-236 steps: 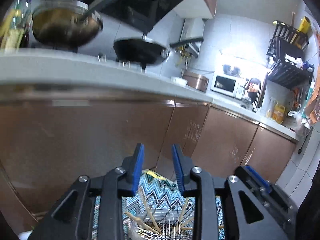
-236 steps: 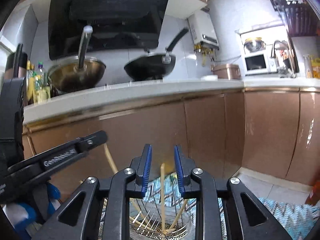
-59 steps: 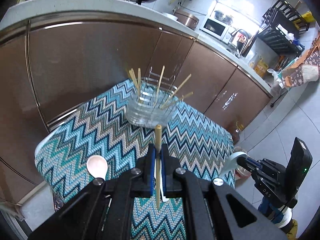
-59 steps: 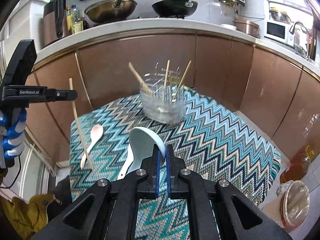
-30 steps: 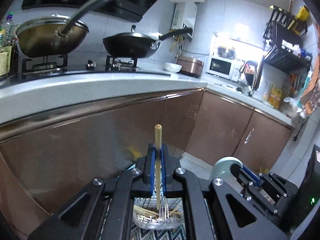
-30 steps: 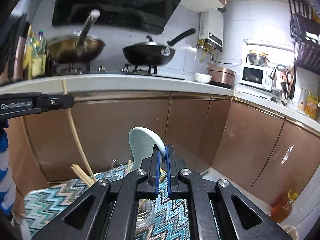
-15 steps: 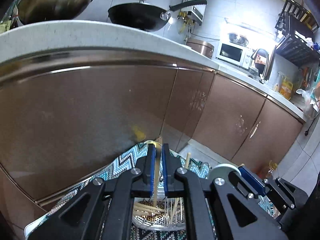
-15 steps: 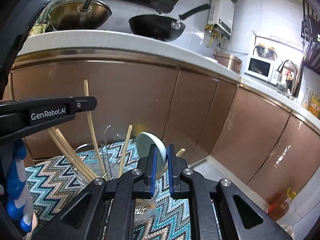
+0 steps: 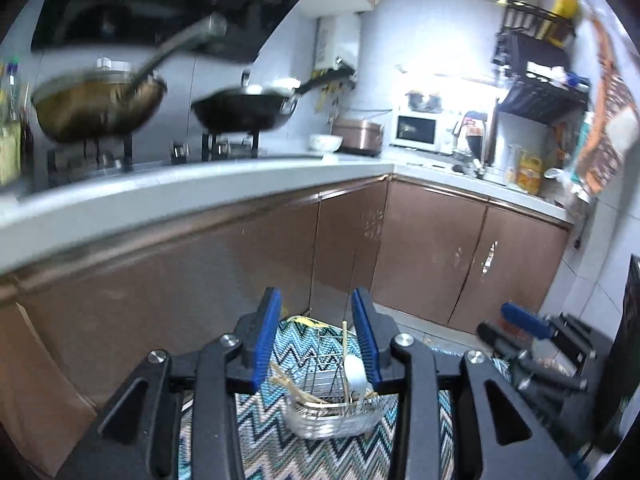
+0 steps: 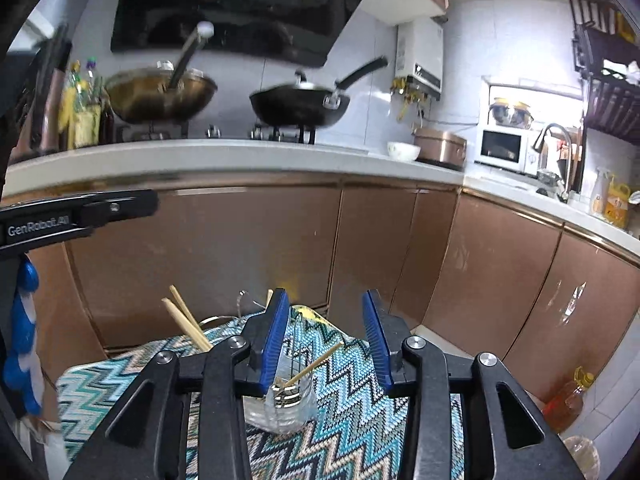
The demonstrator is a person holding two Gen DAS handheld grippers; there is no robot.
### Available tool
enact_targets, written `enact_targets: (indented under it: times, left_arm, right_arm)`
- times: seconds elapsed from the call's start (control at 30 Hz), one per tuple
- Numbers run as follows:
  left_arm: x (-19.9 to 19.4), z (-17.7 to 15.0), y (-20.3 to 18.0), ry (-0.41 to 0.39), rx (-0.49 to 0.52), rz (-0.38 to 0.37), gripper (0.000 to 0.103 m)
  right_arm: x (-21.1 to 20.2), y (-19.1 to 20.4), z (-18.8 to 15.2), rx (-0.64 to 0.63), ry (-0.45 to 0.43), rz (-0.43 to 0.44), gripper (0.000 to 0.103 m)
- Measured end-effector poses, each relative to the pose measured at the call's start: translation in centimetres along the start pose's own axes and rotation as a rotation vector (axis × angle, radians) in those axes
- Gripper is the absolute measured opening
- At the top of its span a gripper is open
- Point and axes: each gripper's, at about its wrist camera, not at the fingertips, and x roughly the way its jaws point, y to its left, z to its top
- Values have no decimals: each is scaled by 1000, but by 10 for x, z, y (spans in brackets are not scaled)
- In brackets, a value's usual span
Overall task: Organize utensils
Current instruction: 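Open the left tool to drop the chopstick while the right tool drops the spoon into the rack, then withdraw both tools and move them over the two remaining spoons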
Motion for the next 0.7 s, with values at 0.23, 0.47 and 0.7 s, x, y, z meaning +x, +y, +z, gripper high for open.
enact_targets:
  times: [0.23, 0.47, 0.7]
  left_arm:
    - [-83, 14, 13, -63, 22, 0, 49]
    - [-138, 10, 22, -106, 4, -39, 60]
    - [-162, -3, 28, -86, 25, -94, 62]
  right_arm:
    - [-85, -15, 21, 51, -118, -30, 52]
    - [-162, -13, 36, 73, -222, -73, 71]
    - [-198, 7, 28, 54, -218, -104, 90]
